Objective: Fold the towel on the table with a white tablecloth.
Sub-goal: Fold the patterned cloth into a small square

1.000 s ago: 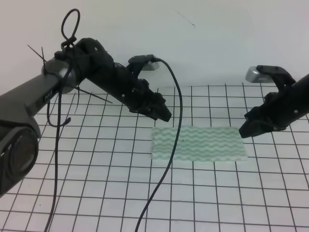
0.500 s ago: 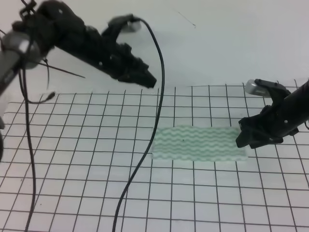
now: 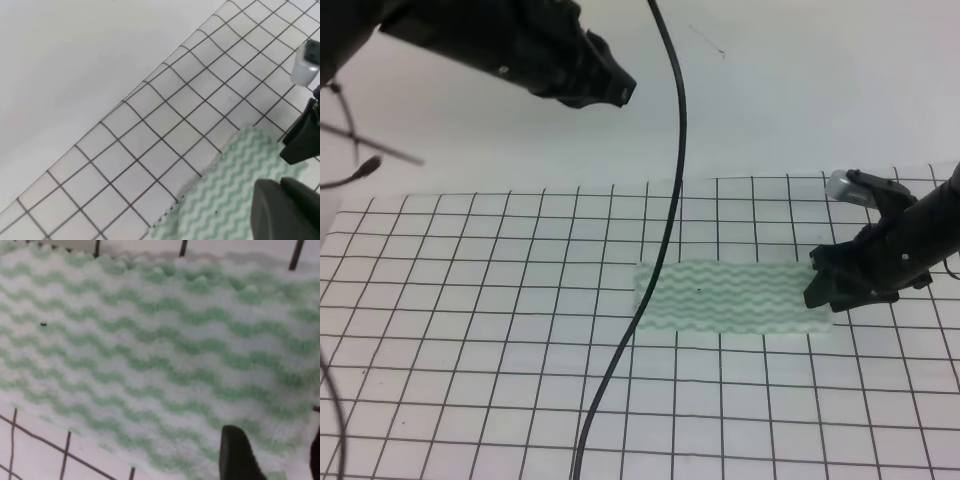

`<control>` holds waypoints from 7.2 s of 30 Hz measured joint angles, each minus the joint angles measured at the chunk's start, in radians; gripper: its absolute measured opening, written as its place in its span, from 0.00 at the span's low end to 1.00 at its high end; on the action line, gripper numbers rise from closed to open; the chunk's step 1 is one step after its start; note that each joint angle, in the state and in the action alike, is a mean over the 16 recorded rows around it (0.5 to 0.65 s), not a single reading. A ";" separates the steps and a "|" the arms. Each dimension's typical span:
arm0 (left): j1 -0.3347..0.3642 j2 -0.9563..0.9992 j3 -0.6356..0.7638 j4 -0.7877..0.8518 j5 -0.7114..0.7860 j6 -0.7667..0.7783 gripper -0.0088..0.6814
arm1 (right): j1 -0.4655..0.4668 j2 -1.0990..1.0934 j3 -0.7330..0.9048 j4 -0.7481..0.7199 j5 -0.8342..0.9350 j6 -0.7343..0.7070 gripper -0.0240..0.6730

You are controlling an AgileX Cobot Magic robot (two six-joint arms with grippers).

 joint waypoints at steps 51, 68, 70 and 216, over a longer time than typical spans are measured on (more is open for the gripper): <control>-0.014 -0.098 0.580 -0.039 -0.396 0.078 0.48 | 0.071 -0.049 0.000 0.139 0.007 -0.103 0.03; 0.011 -0.098 0.574 0.002 -0.392 0.066 0.49 | 0.206 -0.029 -0.010 0.359 -0.109 -0.255 0.03; 0.020 -0.098 0.574 0.006 -0.390 0.060 0.49 | 0.218 -0.022 -0.018 0.376 -0.109 -0.267 0.03; -0.039 -1.371 1.324 0.160 -0.405 -0.059 0.01 | 0.187 -1.779 1.030 -0.704 -0.394 0.273 0.03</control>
